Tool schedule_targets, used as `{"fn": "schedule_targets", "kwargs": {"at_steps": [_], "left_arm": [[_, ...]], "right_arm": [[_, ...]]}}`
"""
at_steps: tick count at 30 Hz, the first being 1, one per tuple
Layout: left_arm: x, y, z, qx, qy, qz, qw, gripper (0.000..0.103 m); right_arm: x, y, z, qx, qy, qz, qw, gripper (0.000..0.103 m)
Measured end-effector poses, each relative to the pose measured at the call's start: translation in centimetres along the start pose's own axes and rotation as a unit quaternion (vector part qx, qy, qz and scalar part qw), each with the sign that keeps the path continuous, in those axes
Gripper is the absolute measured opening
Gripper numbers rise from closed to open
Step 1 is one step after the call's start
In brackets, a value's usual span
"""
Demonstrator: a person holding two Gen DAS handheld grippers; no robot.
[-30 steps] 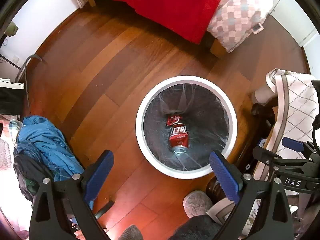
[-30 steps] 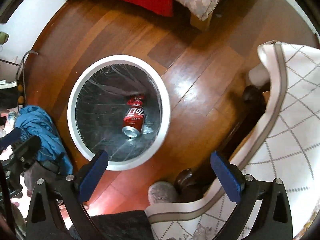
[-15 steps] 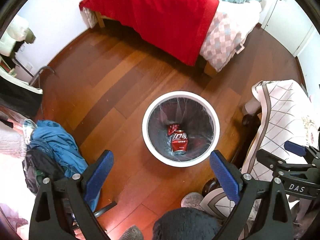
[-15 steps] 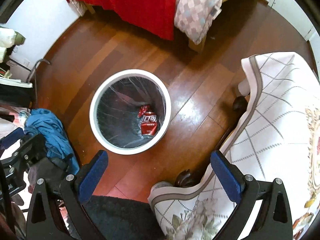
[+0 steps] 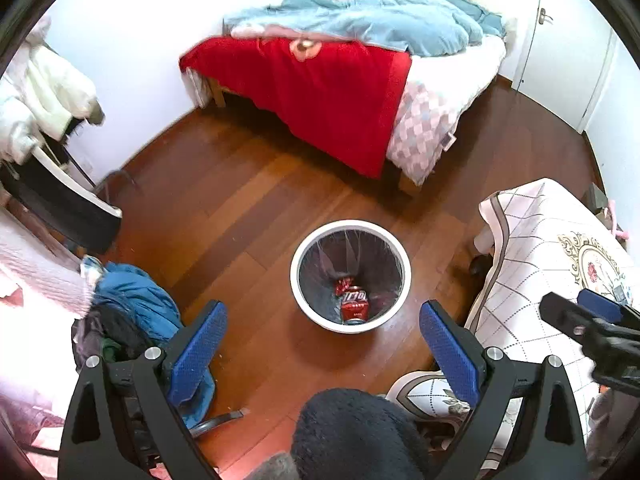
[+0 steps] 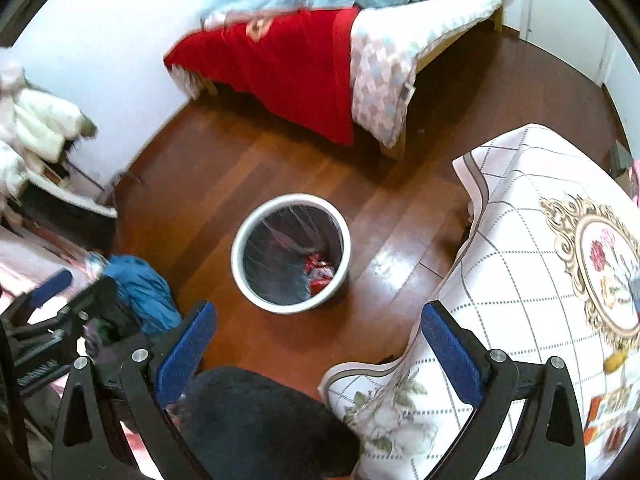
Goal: Collect trash
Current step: 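Move both grippers back toward the table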
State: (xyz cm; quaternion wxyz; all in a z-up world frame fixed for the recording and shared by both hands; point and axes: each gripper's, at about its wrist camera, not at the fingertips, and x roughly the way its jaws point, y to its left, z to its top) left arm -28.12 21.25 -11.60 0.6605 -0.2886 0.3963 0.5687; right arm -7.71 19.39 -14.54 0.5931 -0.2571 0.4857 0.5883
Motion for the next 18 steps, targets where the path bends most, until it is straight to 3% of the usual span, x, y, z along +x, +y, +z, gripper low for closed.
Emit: {"fn": "schedule_targets", "kwargs": {"at_steps": [3, 6, 10, 13, 16, 18], "left_arm": [[-1.5, -2.5, -1.0, 0.015, -0.02, -0.002, 0.9997, 0.098], [-1.2, -6.3, -2.4, 0.036, -0.011, -0.025, 0.999, 0.098], [0.7, -14.6, -5.3, 0.101, 0.026, -0.066, 0.9924, 0.098], [1.7, -22.4, -8.3, 0.168, 0.054, -0.101, 0.9792, 0.098], [1.9, -29.8, -11.4, 0.235, 0.068, -0.141, 0.9594, 0.098], [2.0, -33.4, -13.3, 0.271, 0.083, -0.147, 0.9477, 0.098]], "right_arm": [[-3.4, -1.6, -1.3, 0.031, -0.025, 0.043, 0.998, 0.103], [-6.3, -4.5, -3.4, 0.064, -0.04, 0.051, 0.996, 0.103], [-9.2, -11.4, -8.1, 0.127, -0.038, 0.014, 0.991, 0.103], [-11.2, -18.1, -12.1, 0.188, -0.031, -0.044, 0.981, 0.103], [-13.4, -26.5, -17.0, 0.273, -0.026, -0.112, 0.955, 0.103], [-15.0, -31.6, -20.3, 0.328, -0.023, -0.139, 0.934, 0.103]]}}
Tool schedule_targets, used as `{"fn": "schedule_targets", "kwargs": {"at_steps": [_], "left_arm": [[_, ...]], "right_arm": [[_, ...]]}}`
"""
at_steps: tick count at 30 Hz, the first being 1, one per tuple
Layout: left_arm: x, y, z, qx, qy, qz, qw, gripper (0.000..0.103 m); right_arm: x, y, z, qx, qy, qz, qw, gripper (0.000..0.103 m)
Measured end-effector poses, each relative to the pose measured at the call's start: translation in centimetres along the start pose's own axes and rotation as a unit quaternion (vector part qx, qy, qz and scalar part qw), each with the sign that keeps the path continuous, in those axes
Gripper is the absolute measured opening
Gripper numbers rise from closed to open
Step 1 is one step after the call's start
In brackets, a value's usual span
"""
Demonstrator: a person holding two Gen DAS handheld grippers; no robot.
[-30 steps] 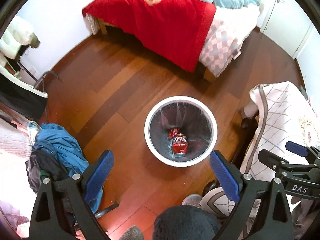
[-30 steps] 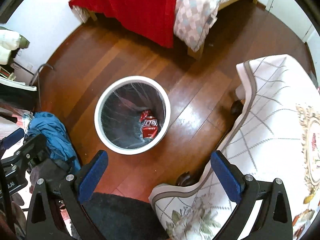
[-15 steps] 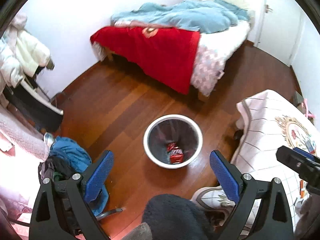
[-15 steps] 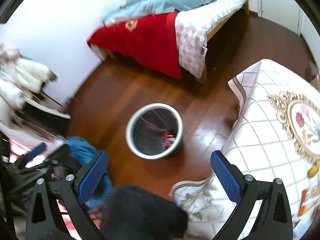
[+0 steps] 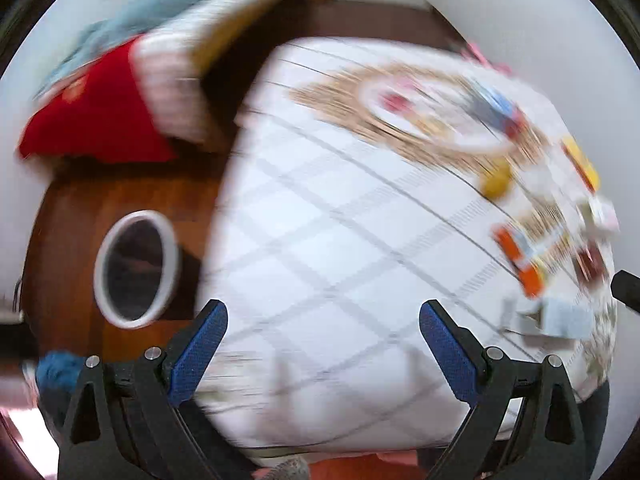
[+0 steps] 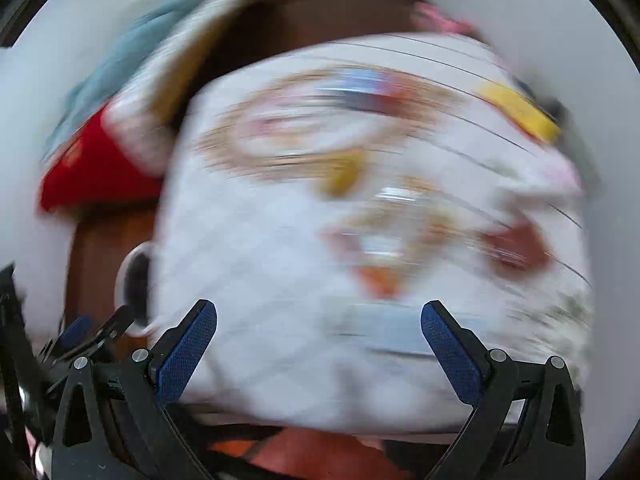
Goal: Collect trash
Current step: 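Move both grippers back toward the table, then grasp the orange snack bag with the left gripper while the right grasps the white box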
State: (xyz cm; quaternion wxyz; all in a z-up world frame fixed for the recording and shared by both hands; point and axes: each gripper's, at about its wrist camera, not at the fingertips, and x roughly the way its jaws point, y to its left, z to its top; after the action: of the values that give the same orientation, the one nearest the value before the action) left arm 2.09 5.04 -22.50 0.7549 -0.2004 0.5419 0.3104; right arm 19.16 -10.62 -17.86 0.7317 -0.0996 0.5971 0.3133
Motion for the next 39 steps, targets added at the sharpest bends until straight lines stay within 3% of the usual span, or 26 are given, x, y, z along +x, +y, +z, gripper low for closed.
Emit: {"fn": "schedule_targets", "kwargs": {"at_steps": [2, 4, 7, 10, 14, 15, 17, 18, 20, 24, 27, 30, 33, 37, 39], "left_arm": [[2.0, -3.6, -0.1, 0.048, 0.013, 0.028, 0.9984, 0.098], [3.4, -5.2, -0.5, 0.068, 0.024, 0.038, 0.9967, 0.098], [5.1, -5.6, -1.6, 0.074, 0.044, 0.052, 0.995, 0.099], [5.0, -4.7, -1.7, 0.062, 0.036, 0.054, 0.996, 0.099], [4.9, -4.5, -1.4, 0.062, 0.039, 0.066, 0.9951, 0.099], [4.9, -4.3, -1.4, 0.065, 0.039, 0.07, 0.9947, 0.099], [4.7, -4.5, -1.6, 0.072, 0.038, 0.075, 0.9939, 0.099], [4.7, -4.7, -1.8, 0.076, 0.037, 0.075, 0.9936, 0.099], [4.5, -5.2, -1.6, 0.085, 0.036, 0.068, 0.9934, 0.099], [3.6, -7.3, -0.9, 0.111, 0.016, 0.04, 0.9929, 0.099], [2.8, -10.3, 0.6, 0.147, 0.0, 0.017, 0.9889, 0.099], [2.4, -13.0, 2.7, 0.173, -0.008, -0.021, 0.9847, 0.099], [2.7, -16.6, 5.1, 0.222, 0.001, -0.072, 0.9723, 0.099], [3.9, -20.9, 6.6, 0.27, 0.022, -0.103, 0.9571, 0.099], [5.3, -22.7, 7.4, 0.283, 0.039, -0.109, 0.952, 0.097]], "right_arm": [[0.2, -4.6, 0.0, 0.021, 0.008, -0.014, 1.0, 0.103], [1.4, -6.4, 0.0, -0.018, 0.037, -0.027, 0.999, 0.103], [3.7, -5.4, -0.3, -0.117, 0.074, -0.048, 0.989, 0.103], [5.8, -3.6, -0.9, -0.213, 0.094, -0.068, 0.97, 0.103], [8.4, -1.5, -1.1, -0.274, 0.103, -0.076, 0.953, 0.101], [8.9, -1.3, -1.2, -0.278, 0.106, -0.074, 0.952, 0.097], [9.6, -1.3, -1.5, -0.275, 0.117, -0.063, 0.952, 0.072], [9.4, -1.5, -1.6, -0.271, 0.108, -0.066, 0.954, 0.068], [8.8, -2.3, -1.7, -0.247, 0.099, -0.067, 0.962, 0.046], [6.1, -6.1, -2.3, -0.132, 0.088, -0.029, 0.987, 0.045], [3.5, -10.2, -3.2, -0.029, 0.068, -0.005, 0.997, 0.045], [1.1, -14.3, -3.3, 0.059, 0.037, 0.004, 0.998, 0.044], [-0.2, -18.1, -3.8, 0.134, 0.019, -0.003, 0.991, 0.044], [-0.2, -21.5, -2.9, 0.172, 0.008, -0.025, 0.985, 0.044], [0.0, -22.8, -2.5, 0.182, 0.015, -0.012, 0.983, 0.044]]}}
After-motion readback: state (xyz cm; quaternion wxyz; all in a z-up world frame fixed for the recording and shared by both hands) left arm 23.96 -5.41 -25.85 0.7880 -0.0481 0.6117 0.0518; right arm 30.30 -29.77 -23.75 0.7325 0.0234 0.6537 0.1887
